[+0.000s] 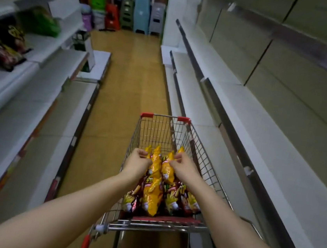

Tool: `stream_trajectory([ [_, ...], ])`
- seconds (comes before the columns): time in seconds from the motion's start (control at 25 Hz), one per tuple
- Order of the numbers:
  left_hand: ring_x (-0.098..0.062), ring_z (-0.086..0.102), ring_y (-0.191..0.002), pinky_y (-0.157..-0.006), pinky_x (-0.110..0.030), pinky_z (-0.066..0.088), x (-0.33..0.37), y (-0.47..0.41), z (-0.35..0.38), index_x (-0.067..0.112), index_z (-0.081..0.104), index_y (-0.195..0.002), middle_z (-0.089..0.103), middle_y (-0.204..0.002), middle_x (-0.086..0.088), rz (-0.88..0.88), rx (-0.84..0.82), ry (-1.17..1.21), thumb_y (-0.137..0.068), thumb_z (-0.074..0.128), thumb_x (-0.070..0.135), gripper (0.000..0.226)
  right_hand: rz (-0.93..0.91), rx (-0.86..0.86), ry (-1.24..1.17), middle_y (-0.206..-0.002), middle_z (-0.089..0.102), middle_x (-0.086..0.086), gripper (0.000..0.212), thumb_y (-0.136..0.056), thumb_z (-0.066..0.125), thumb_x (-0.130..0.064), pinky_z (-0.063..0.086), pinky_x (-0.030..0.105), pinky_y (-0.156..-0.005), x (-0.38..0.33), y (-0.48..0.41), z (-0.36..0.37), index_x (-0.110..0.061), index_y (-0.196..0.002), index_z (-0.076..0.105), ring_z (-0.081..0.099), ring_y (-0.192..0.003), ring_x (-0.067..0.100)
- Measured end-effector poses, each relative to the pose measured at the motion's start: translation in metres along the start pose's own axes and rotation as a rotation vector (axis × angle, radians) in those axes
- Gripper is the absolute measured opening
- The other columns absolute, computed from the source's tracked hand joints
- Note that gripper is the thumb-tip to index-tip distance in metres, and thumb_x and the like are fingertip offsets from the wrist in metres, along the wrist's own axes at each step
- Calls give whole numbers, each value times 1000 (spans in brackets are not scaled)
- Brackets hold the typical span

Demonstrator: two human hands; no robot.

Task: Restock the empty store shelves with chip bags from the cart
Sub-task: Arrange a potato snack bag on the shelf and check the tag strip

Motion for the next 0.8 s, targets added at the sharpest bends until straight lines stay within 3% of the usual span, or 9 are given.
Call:
stream_trajectory([
  [0.12,-23,52,-82,-72,-35,43,-39,-31,6,14,47,-94,55,-99,-13,-113,-29,22,-82,58,1,21,124,-100,68,-111,56,10,31,-92,51,-27,39,28,-72,38,-32,34,-11,-119,49,52,-92,20],
  [0.2,-23,50,-81,-64,-29,40,-61,-45,12,13,46,-92,53,-93,-13,-188,-33,72,-82,57,-1,20,211,-157,86,-109,54,14,21,-91,53,-30,45,37,-78,63,-51,55,-12,-101,47,55,-93,24],
  [0.28,-21,51,-71,-54,-25,37,-79,-52,18,11,46,-91,52,-85,-11,-250,-33,115,-83,56,-4,20,316,-222,62,-93,52,20,23,-91,53,-28,46,48,-83,89,-61,73,-9,-87,41,56,-87,31],
  [0.36,-16,49,-60,-48,-22,37,-93,-61,24,7,45,-98,50,-77,-7,-286,-23,156,-85,54,-6,20,380,-286,59,-79,45,10,24,-91,56,-27,44,42,-72,109,-74,91,-8,-83,44,49,-76,22],
  [0.44,-14,50,-62,-53,-24,38,-103,-70,31,7,45,-102,51,-76,-6,-320,-14,191,-88,53,-4,19,412,-352,63,-86,49,4,25,-89,59,-28,38,32,-71,130,-89,113,-8,-103,52,49,-80,17],
  [0.56,-15,53,-67,-56,-25,39,-124,-80,38,7,48,-106,54,-81,-7,-369,22,264,-89,52,-1,19,436,-404,57,-115,56,9,60,-81,70,-27,44,32,-86,162,-115,157,-4,-130,43,55,-105,24],
  [0.68,-16,55,-71,-58,-24,42,-140,-85,41,6,52,-106,57,-88,-12,-407,60,305,-89,51,-1,18,594,-397,59,-146,32,17,105,-75,75,-41,35,43,-106,204,-131,198,-3,-146,7,36,-132,35],
  [0.8,-18,56,-76,-56,-20,42,-150,-88,37,8,53,-102,57,-91,-11,-439,110,312,-89,51,-2,17,726,-343,31,-152,14,21,117,-74,72,-48,26,48,-111,227,-134,220,-6,-147,-9,22,-139,38],
])
Point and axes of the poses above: each hand's wrist, its own y-axis away from the middle knuckle, its own z-axis out of the palm, x = y × z, the point moved 10 cm from there along -y, towards the middle knuckle
